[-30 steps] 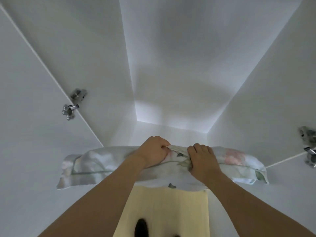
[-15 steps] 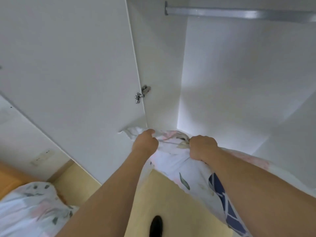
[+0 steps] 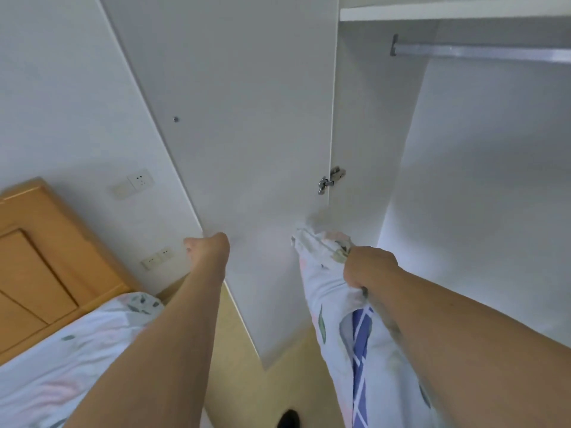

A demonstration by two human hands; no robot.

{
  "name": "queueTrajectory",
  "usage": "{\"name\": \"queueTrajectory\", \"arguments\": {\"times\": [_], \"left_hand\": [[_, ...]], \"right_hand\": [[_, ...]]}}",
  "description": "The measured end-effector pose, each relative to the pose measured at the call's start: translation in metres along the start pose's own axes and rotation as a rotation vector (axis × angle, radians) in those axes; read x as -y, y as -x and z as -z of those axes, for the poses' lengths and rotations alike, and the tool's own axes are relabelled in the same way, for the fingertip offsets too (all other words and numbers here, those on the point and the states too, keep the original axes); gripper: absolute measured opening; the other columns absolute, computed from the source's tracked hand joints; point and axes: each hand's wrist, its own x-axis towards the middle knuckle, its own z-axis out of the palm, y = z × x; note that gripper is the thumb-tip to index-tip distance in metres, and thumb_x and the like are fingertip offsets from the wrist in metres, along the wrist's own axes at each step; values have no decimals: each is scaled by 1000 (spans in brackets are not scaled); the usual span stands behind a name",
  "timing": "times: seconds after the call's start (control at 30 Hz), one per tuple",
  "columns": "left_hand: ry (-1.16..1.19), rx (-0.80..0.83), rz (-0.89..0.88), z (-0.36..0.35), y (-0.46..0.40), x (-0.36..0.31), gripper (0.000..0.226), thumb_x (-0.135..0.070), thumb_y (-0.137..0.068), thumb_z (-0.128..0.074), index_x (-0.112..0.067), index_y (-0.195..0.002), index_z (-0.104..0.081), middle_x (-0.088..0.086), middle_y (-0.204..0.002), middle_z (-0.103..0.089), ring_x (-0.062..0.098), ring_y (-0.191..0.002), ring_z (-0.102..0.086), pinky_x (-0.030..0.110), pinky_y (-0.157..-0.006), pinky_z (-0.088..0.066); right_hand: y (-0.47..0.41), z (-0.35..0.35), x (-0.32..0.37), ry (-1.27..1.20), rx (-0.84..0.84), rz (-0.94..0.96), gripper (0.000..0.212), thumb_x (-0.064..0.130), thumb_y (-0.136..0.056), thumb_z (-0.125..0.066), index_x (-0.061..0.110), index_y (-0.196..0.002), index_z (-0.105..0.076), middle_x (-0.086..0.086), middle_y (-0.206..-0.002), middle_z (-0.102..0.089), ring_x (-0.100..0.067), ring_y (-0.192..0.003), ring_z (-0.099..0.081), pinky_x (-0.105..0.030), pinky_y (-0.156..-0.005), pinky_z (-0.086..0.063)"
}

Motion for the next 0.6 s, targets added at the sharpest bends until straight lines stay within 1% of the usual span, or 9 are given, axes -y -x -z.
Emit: {"name": "queueTrajectory", "arguments": {"times": [0.07, 0.1, 0.17, 0.23, 0.27, 0.33, 0.4, 0.47, 0.6], "left_hand": [[7, 15, -67, 3, -5, -10, 80, -21, -90, -53, -17, -153, -4, 12, -155, -26, 36, -135, -37, 45, -109, -34], [37, 34, -111, 2, -8, -14, 81, -20, -91, -52, -19, -153, -2, 10, -154, -28, 36, -135, -37, 44, -108, -34], [72, 91, -215, 2, -12, -21, 72, -16, -90, -51, -17, -152, -13, 10, -141, -44, 34, -122, -48, 39, -96, -41], [85, 95, -286, 1, -12, -21, 50, -14, -88, -51, -14, -136, -37, 5, -108, -58, 29, -94, -56, 32, -74, -46], [89, 81, -303, 1, -10, -21, 38, -13, -88, -50, -11, -125, -44, 3, -93, -57, 26, -81, -55, 29, -63, -43], [98, 33, -340, 0, -1, -16, 24, -16, -89, -49, -7, -111, -49, 1, -80, -52, 18, -66, -49, 27, -54, -36], [79, -4, -399, 0, 11, -5, 19, -21, -92, -49, -6, -103, -48, 0, -78, -51, 14, -63, -47, 28, -52, -34], [34, -50, -485, -2, 27, 8, 17, -24, -93, -49, -7, -94, -45, 0, -72, -50, 14, -60, -47, 31, -51, -32], [-10, -60, -649, -7, 55, 39, 28, -32, -94, -51, -14, -78, -37, 1, -59, -46, 19, -52, -47, 36, -52, -37]], "right_hand": [[-4, 1, 6, -15, 16, -7, 34, 14, -91, -44, 11, -122, -55, -5, -115, -60, -25, -105, -59, -31, -77, -41], [-6, 1, 8, -17, 28, -11, 32, 13, -91, -44, 10, -121, -56, -6, -113, -60, -25, -105, -59, -30, -76, -41], [-11, 0, 13, -16, 39, -25, 28, 11, -90, -45, 10, -114, -59, -5, -100, -57, -24, -100, -59, -30, -75, -41], [-17, -2, 15, -16, 34, -32, 20, 11, -90, -45, 13, -104, -59, -2, -88, -52, -23, -90, -56, -29, -74, -41], [-19, -3, 14, -20, 32, -35, 16, 11, -91, -45, 14, -100, -57, -2, -86, -51, -23, -87, -53, -28, -74, -41], [-24, -5, 9, -19, 57, -50, 20, 12, -91, -45, 13, -106, -58, -3, -93, -55, -23, -88, -54, -29, -75, -41], [-28, -8, 5, -13, 84, -72, 24, 13, -91, -46, 12, -112, -59, -3, -98, -56, -23, -90, -54, -29, -76, -41], [-30, -12, 0, -4, 104, -86, 23, 13, -90, -46, 12, -110, -58, -3, -96, -54, -23, -89, -54, -29, -76, -41], [-28, -22, -9, 27, 98, -81, 22, 12, -89, -47, 10, -108, -60, -3, -93, -54, -24, -89, -56, -30, -76, -42]]}}
